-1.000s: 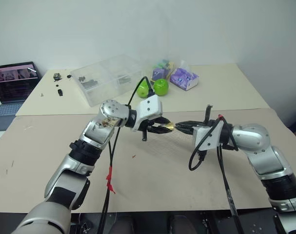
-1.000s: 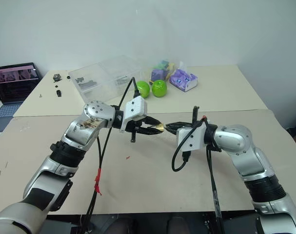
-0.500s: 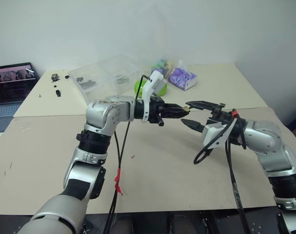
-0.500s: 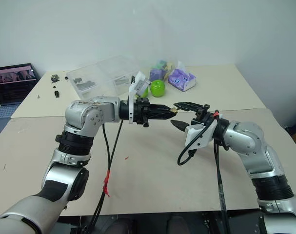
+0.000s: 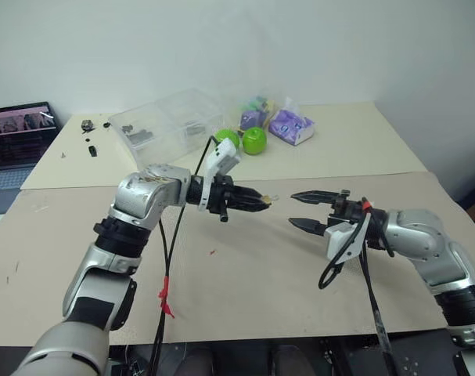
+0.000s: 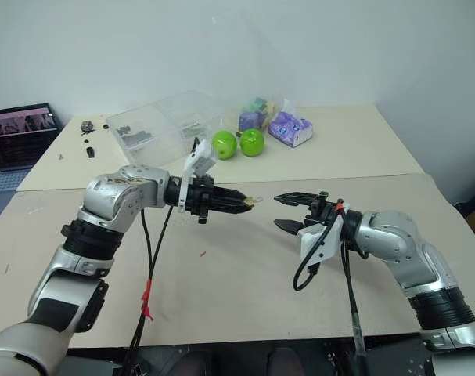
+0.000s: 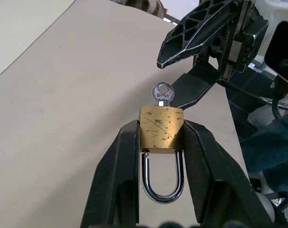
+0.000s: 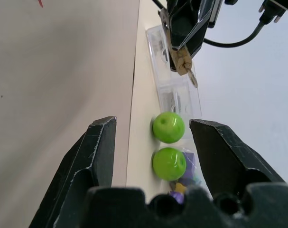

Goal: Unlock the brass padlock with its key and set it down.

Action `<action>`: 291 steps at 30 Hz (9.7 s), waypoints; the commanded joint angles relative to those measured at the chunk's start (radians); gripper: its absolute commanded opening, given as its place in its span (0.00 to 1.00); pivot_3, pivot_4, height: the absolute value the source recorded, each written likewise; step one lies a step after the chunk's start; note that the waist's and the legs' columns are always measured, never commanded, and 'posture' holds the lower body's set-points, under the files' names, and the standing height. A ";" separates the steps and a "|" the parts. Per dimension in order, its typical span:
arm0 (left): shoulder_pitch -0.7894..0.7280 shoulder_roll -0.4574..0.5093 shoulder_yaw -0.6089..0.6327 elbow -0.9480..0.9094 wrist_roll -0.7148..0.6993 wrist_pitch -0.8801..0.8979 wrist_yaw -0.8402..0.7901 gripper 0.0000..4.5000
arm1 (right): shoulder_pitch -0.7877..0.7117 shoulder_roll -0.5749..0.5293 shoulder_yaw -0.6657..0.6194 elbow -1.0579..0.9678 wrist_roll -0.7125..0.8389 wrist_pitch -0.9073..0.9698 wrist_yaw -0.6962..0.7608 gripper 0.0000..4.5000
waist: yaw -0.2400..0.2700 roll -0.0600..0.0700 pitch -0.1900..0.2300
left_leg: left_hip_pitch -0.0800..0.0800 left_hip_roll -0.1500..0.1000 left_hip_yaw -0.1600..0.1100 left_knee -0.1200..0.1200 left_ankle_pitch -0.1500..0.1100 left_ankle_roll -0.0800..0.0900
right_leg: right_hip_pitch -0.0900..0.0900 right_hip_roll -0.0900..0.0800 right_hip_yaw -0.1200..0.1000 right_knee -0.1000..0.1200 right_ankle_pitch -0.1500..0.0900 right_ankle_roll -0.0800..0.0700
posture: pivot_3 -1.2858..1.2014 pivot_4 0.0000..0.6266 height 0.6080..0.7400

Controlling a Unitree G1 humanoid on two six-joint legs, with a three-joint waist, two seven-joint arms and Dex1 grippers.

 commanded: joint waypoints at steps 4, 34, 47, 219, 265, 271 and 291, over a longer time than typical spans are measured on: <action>-0.010 -0.007 -0.016 -0.026 0.002 -0.026 -0.021 0.19 | -0.041 0.007 0.007 -0.049 0.040 -0.046 -0.002 0.67 | -0.001 0.000 0.000 | 0.000 0.000 0.000 0.000 0.000 0.001 | 0.000 0.000 0.000 -0.001 0.000 0.000 | 0.52 0.24 1.00; -0.017 -0.046 -0.046 -0.101 -0.040 0.089 -0.012 0.19 | -0.042 0.068 0.029 -0.114 0.009 -0.044 -0.020 0.52 | -0.001 -0.007 0.009 | -0.004 -0.003 0.002 0.005 -0.001 0.001 | -0.004 -0.002 0.005 0.003 0.000 0.000 | 0.52 0.24 1.00; -0.016 -0.040 -0.043 -0.128 -0.052 0.115 -0.012 0.19 | -0.040 0.068 0.030 -0.087 -0.012 -0.053 -0.039 0.11 | -0.001 -0.008 0.009 | -0.007 -0.004 0.005 0.006 -0.001 0.001 | -0.008 -0.002 0.009 0.005 0.000 0.000 | 0.52 0.24 1.00; -0.034 0.090 0.111 -0.039 -0.057 0.058 0.045 0.12 | 0.012 -0.034 -0.052 0.044 -0.030 -0.105 -0.111 0.03 | -0.005 -0.009 0.010 | -0.006 -0.005 0.007 0.007 -0.001 0.001 | -0.009 -0.002 0.014 0.006 0.000 0.000 | 0.52 0.24 1.00; 0.057 -0.078 0.036 -0.174 -0.063 0.047 0.225 0.00 | -0.036 -0.008 -0.047 -0.038 0.005 -0.022 -0.099 0.03 | 0.001 -0.009 0.010 | -0.007 -0.006 0.008 0.007 -0.001 0.001 | -0.009 -0.003 0.016 0.006 0.000 0.001 | 0.52 0.24 1.00; 0.041 -0.057 0.032 -0.161 -0.052 0.037 0.206 0.00 | -0.061 -0.010 -0.039 0.004 -0.002 -0.039 -0.098 0.03 | -0.001 -0.009 0.010 | -0.007 -0.006 0.008 0.007 -0.001 0.001 | -0.009 -0.003 0.016 0.006 0.000 0.001 | 0.52 0.24 1.00; 0.052 -0.045 0.053 -0.173 -0.057 0.039 0.237 0.00 | -0.136 0.014 -0.002 0.095 -0.027 -0.084 -0.100 0.03 | -0.003 -0.009 0.010 | -0.007 -0.006 0.008 0.007 -0.001 0.001 | -0.009 -0.003 0.016 0.006 0.000 0.001 | 0.52 0.24 1.00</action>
